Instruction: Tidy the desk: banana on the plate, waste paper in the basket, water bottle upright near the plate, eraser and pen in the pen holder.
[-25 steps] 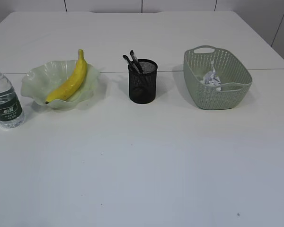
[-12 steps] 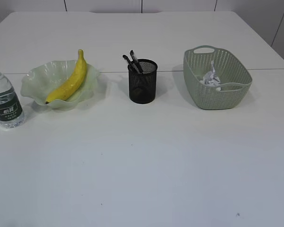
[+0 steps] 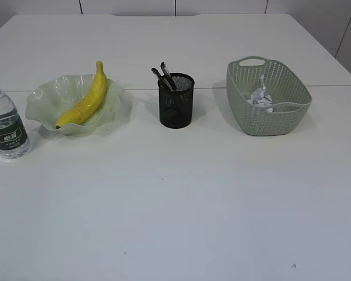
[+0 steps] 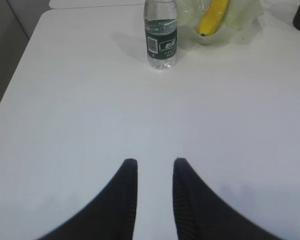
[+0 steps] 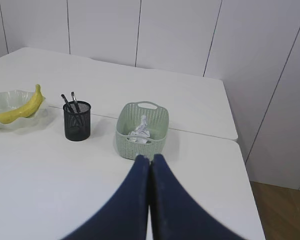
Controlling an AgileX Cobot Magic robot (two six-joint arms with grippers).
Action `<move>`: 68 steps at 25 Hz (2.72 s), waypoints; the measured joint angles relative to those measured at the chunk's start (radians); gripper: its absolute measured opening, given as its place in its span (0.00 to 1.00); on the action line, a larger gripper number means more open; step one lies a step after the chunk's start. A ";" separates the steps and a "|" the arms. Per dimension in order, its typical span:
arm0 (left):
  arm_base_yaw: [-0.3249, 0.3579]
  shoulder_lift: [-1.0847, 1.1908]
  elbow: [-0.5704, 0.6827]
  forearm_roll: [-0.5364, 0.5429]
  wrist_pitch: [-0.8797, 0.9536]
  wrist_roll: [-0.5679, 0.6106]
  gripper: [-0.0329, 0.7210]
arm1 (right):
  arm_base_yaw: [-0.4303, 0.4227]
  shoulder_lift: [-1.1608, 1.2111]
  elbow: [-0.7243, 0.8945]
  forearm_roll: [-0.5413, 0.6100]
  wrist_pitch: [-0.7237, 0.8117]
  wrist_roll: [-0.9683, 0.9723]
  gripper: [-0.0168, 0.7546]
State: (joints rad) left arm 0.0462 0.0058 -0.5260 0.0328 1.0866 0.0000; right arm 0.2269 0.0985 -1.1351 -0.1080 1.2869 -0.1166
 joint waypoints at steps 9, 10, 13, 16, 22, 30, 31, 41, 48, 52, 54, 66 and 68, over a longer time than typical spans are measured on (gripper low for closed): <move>0.000 0.000 0.018 -0.004 0.011 0.019 0.26 | 0.000 -0.004 0.005 0.000 0.002 0.000 0.01; 0.000 0.000 0.018 -0.004 0.011 0.019 0.26 | 0.000 -0.009 0.014 -0.002 0.002 0.000 0.01; 0.000 0.000 0.018 -0.004 0.011 0.019 0.26 | 0.000 -0.058 0.077 0.007 0.002 0.000 0.01; 0.000 0.000 0.018 -0.004 0.011 0.019 0.26 | 0.000 -0.119 0.153 0.011 0.004 0.000 0.01; 0.000 0.000 0.018 -0.008 0.011 0.021 0.26 | 0.000 -0.125 0.202 0.011 0.008 0.019 0.01; 0.000 0.000 0.018 -0.008 0.011 0.021 0.26 | 0.000 -0.125 0.415 0.089 0.004 0.023 0.01; 0.000 0.000 0.018 -0.008 0.011 0.021 0.26 | 0.000 -0.125 0.453 0.089 -0.004 0.023 0.01; 0.000 0.000 0.018 -0.008 0.012 0.021 0.26 | 0.000 -0.123 0.629 0.083 -0.119 0.023 0.01; 0.000 0.000 0.018 -0.008 0.012 0.021 0.26 | 0.000 -0.123 0.631 0.082 -0.127 0.025 0.01; 0.000 0.000 0.018 -0.008 0.012 0.021 0.26 | 0.000 -0.123 0.631 0.082 -0.129 0.025 0.01; 0.000 0.000 0.018 -0.008 0.012 0.021 0.26 | 0.000 -0.123 0.631 0.082 -0.129 0.025 0.01; 0.000 0.000 0.018 -0.008 0.012 0.021 0.26 | 0.000 -0.123 0.631 0.081 -0.131 0.025 0.01; 0.000 0.000 0.018 -0.008 0.012 0.021 0.26 | 0.000 -0.123 0.631 0.081 -0.131 0.025 0.01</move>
State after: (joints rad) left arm 0.0462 0.0058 -0.5080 0.0246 1.0988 0.0208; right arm 0.2269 -0.0249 -0.5041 -0.0267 1.1560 -0.0921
